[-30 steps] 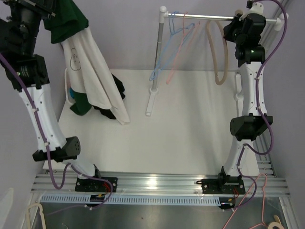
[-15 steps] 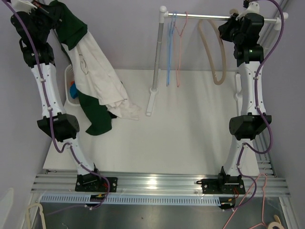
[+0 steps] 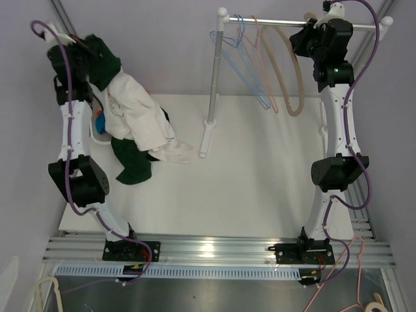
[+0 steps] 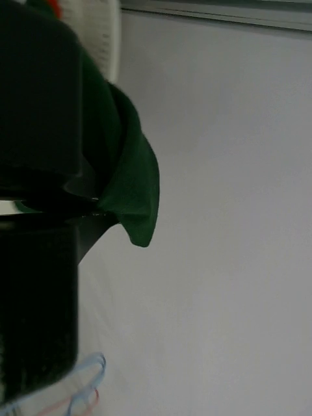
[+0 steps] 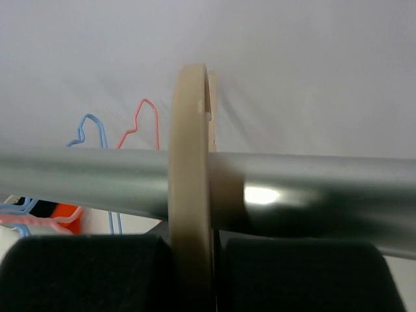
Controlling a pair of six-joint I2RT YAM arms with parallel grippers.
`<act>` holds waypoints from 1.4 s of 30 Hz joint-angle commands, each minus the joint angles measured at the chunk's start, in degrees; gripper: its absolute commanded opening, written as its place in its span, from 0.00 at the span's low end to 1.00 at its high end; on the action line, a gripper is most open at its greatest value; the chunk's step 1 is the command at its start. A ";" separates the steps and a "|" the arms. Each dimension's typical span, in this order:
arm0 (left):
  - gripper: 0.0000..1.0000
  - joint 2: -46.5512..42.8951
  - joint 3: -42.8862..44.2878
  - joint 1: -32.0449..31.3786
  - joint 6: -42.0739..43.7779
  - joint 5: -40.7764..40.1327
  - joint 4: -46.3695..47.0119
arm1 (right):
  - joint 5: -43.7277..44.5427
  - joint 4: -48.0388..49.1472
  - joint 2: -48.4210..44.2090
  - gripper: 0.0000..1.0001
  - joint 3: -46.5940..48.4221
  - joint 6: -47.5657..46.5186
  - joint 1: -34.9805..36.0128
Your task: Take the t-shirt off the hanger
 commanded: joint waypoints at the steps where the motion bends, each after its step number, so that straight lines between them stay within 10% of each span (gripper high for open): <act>1: 0.01 -0.01 -10.69 -3.87 1.55 -9.69 4.26 | -1.97 -1.08 -0.97 0.00 -1.09 -1.47 1.91; 12: 0.02 16.94 0.85 0.07 -16.82 -7.88 -27.70 | -2.94 -1.17 -2.73 0.00 -1.17 -2.70 5.25; 15: 0.46 24.23 8.68 0.33 -15.50 -5.59 -35.45 | -2.77 -1.34 -3.26 0.04 -1.17 -2.88 5.34; 18: 0.51 25.66 9.25 1.13 -16.47 -2.25 -37.33 | -2.15 -1.61 -3.96 0.05 -1.09 -3.41 5.34; 21: 0.99 21.27 6.09 0.95 -14.72 -3.56 -33.81 | -1.80 -1.87 -4.40 0.10 -1.00 -3.85 5.34; 31: 0.99 5.01 9.59 -1.59 -4.62 -11.47 -35.73 | 2.15 -4.07 -7.82 0.73 -0.73 -4.99 5.34; 42: 1.00 -7.56 7.14 -6.60 -2.57 -17.67 -45.53 | 6.10 -7.32 -19.85 0.99 -6.42 -6.83 5.25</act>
